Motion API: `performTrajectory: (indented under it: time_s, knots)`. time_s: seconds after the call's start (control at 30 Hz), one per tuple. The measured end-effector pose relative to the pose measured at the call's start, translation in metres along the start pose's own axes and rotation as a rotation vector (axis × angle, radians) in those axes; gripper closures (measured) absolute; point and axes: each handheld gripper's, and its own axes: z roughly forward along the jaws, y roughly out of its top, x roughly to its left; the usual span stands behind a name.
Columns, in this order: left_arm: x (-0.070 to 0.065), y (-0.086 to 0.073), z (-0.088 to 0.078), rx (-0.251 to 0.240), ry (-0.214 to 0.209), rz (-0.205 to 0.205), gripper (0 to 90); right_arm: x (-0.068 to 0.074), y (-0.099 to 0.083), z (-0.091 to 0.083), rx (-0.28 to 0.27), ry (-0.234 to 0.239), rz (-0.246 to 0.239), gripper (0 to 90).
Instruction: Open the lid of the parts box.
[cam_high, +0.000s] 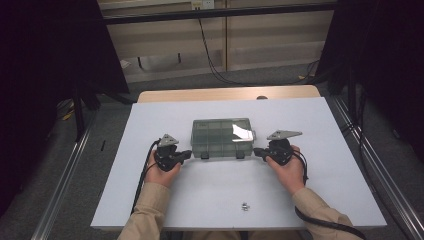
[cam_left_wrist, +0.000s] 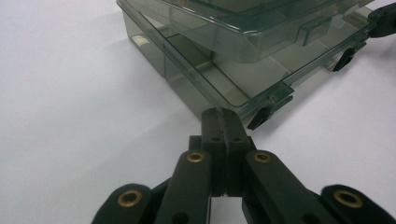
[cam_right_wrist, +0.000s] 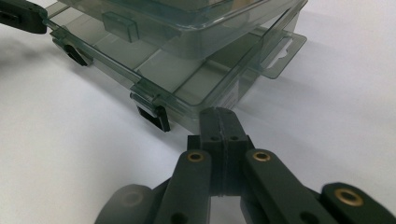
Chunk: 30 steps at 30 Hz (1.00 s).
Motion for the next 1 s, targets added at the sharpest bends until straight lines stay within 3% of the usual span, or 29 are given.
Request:
performTrajectory:
  time_s: [0.2,0.4,1.0]
  knots:
    - [-0.001,0.002,-0.001,-0.005,0.000,0.002,90.0,0.000,-0.001,0.000,0.000,0.005,0.002,90.0]
    - [0.000,0.005,-0.010,-0.082,0.008,-0.016,90.0,0.000,0.001,-0.004,-0.043,0.008,0.008,90.0]
    - [-0.002,0.009,-0.011,-0.128,-0.016,-0.042,90.0,0.000,0.012,-0.011,-0.103,0.010,0.006,90.0]
